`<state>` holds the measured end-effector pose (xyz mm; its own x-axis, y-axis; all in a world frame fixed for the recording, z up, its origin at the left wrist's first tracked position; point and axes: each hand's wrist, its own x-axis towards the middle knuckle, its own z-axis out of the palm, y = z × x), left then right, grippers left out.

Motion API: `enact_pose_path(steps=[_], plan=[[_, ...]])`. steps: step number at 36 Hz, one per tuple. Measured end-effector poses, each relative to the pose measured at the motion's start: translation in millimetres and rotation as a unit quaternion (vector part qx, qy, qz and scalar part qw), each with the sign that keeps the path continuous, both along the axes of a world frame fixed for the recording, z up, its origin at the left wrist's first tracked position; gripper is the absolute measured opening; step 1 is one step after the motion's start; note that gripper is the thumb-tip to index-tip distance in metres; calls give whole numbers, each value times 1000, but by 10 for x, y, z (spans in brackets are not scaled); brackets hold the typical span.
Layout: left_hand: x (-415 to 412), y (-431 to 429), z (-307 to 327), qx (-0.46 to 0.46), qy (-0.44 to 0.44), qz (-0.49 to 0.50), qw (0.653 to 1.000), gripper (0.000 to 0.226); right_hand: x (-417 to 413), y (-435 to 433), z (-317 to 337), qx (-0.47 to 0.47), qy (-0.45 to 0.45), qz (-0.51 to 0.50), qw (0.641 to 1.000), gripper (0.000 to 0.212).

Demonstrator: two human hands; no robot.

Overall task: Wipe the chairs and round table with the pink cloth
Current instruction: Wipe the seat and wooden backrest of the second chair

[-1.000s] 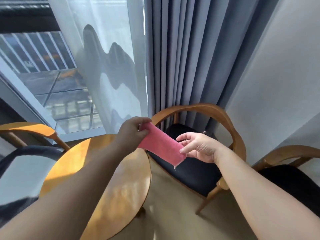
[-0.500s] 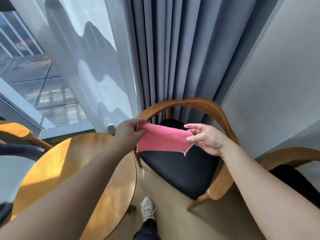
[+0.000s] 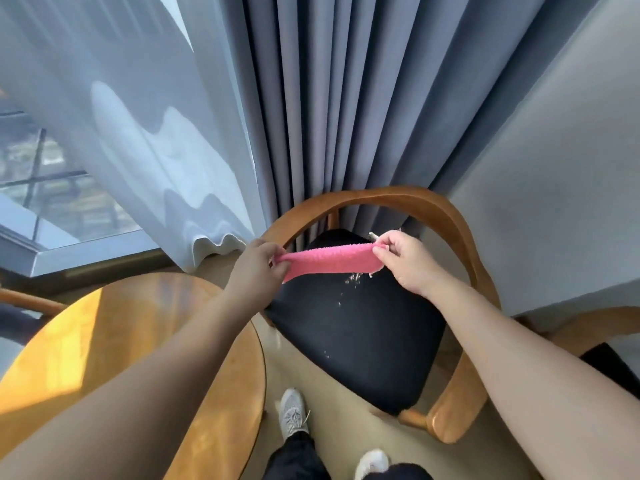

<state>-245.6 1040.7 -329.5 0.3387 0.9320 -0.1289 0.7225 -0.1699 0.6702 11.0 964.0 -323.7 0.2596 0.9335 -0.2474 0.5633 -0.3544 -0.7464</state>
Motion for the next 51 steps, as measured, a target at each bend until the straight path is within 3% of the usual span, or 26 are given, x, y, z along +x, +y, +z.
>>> enact_pose_path(steps=[7, 16, 20, 24, 28, 31, 33, 36, 41, 46, 51], plan=[[38, -87, -544, -83, -2, 20, 996, 4, 120, 346, -549, -27, -1, 54, 998, 14], [209, -397, -1499, -197, -42, 163, 966, 5, 107, 706, -1664, -117, 20, 124, 985, 17], [319, -398, -1970, -237, -61, 233, 941, 17, 54, 973, -2165, -192, 10, 150, 970, 53], [392, -347, -2382, -261, -81, 292, 916, 20, -36, 1247, -2581, -199, -6, 175, 964, 64], [403, -271, -2720, -292, -136, 365, 874, 21, -176, 1520, -2953, -177, -3, 177, 968, 55], [407, -223, -2931, -325, -184, 423, 826, 22, -330, 1749, -3147, -131, -10, 179, 975, 30], [410, -211, -3062, -337, -185, 438, 813, 25, -446, 1897, -3236, -109, -23, 191, 975, 16], [386, -230, -3204, -332, -135, 419, 834, 35, -586, 2043, -3349, -109, -54, 208, 971, 9], [218, -224, -3046, -272, -13, 309, 911, 36, -614, 1938, -3313, -132, -78, 182, 971, 26], [51, -10, -2464, -102, 68, 136, 983, 21, -537, 1606, -3113, -185, -59, 169, 966, 28], [-88, 426, -1911, 84, 121, 32, 989, 17, -551, 1344, -2960, -214, -47, 150, 964, 34]])
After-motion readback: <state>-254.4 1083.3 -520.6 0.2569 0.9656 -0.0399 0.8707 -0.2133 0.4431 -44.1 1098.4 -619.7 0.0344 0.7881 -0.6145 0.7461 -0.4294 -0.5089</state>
